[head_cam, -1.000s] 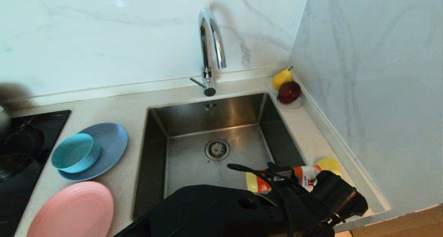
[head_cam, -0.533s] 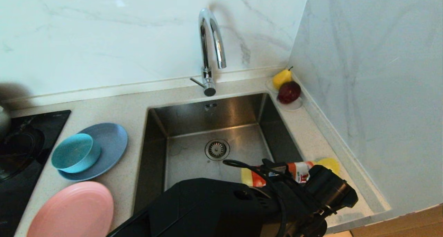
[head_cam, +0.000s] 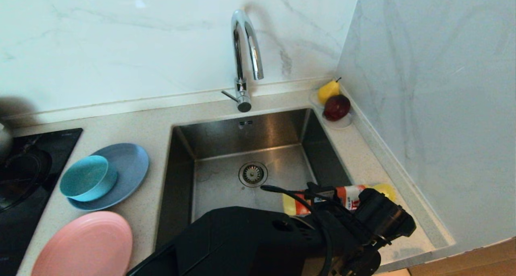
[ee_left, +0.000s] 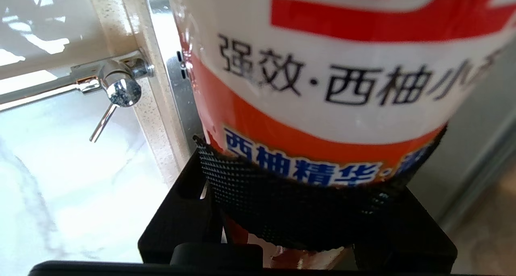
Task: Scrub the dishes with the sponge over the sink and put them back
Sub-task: Squeeze it onto the sponge, then place the dish soap on the table
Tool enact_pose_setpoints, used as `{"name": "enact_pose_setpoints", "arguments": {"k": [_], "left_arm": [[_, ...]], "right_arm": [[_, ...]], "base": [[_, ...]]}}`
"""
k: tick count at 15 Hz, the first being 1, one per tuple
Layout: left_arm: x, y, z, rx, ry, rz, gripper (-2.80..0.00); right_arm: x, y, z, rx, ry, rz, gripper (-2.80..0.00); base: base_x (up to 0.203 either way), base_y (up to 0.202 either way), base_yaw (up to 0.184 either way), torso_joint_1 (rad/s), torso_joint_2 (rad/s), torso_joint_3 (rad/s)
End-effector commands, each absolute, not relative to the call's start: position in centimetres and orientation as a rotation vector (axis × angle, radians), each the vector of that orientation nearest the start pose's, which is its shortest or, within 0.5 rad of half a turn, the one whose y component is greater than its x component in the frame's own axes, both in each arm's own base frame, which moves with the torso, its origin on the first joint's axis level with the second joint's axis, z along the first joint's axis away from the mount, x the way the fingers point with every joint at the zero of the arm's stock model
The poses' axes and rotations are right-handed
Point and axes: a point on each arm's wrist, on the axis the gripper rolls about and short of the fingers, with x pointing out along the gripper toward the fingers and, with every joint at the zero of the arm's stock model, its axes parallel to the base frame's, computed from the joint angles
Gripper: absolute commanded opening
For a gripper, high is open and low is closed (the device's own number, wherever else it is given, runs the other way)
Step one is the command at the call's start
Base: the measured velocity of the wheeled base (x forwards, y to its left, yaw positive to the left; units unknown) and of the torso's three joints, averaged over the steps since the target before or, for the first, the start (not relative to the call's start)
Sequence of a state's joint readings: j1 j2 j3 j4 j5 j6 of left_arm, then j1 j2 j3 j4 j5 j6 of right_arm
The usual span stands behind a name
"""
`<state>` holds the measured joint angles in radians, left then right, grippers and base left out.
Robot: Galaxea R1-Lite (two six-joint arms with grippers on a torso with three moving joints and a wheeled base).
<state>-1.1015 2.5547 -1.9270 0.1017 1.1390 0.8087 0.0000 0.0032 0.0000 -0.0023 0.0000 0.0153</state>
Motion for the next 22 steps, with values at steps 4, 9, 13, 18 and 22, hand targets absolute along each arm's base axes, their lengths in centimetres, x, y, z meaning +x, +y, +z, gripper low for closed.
{"name": "enact_pose_setpoints", "arguments": {"k": [4,9,13,18,22], "left_arm": [[24.9,-44.6,6.2,1.395,0.280,-0.153,-2.80],[25.4,-44.7,6.8,1.489,0.248,-0.157,-2.80],[25.7,-44.6,6.6,1.530,0.254,-0.156,-2.80],[26.0,-44.3,6.9,1.542,0.256,-0.149,-2.80],[26.1,-44.4,6.6,1.540,0.256,-0.149,-2.80]], "right_arm": [[-2.3,0.0,7.6,0.015,0.000,0.000,-2.80],[-2.3,0.0,7.6,0.015,0.000,0.000,-2.80],[-2.3,0.0,7.6,0.015,0.000,0.000,-2.80],[-2.3,0.0,7.6,0.015,0.000,0.000,-2.80],[-2.3,0.0,7.6,0.015,0.000,0.000,-2.80]], "base": [[0.000,0.000,0.000,0.000,0.00,0.000],[0.000,0.000,0.000,0.000,0.00,0.000],[0.000,0.000,0.000,0.000,0.00,0.000],[0.000,0.000,0.000,0.000,0.00,0.000],[0.000,0.000,0.000,0.000,0.00,0.000]]}}
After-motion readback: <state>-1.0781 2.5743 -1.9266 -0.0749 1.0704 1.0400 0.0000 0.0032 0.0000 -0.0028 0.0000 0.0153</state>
